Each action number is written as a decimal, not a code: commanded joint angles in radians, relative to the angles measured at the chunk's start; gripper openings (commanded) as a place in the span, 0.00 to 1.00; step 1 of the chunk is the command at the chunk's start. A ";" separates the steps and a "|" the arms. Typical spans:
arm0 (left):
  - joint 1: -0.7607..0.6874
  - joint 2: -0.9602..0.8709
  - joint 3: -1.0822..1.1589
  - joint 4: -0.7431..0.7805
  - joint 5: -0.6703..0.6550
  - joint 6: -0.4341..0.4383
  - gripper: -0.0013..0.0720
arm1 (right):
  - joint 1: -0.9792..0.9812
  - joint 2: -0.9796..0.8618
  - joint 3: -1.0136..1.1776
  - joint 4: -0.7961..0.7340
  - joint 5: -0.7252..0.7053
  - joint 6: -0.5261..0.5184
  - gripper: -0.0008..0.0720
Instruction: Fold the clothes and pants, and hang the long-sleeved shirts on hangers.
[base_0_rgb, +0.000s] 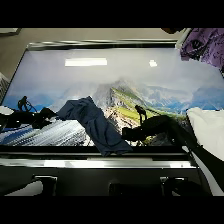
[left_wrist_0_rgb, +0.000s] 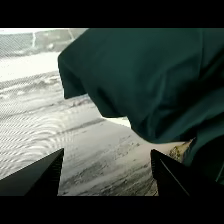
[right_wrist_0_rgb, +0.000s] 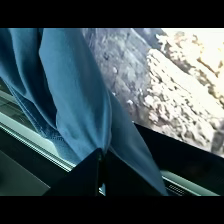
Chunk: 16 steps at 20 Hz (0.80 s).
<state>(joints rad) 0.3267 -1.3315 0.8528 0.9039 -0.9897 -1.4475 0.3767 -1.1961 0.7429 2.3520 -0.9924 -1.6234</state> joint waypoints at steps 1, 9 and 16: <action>0.002 -0.088 -0.002 -0.105 0.117 0.054 0.84 | 0.000 0.026 0.002 -0.012 -0.037 0.024 0.05; -0.088 -0.232 0.089 -0.172 0.203 0.062 0.09 | 0.000 0.108 0.002 -0.014 -0.026 0.036 0.05; -0.069 -0.112 0.457 -0.006 -0.019 0.017 0.03 | 0.000 0.141 0.330 -0.459 -0.004 0.180 0.05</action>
<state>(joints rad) 0.2470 -1.5055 1.1553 0.7876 -0.9028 -1.3926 0.3767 -1.0653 0.9043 2.1292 -0.9989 -1.5230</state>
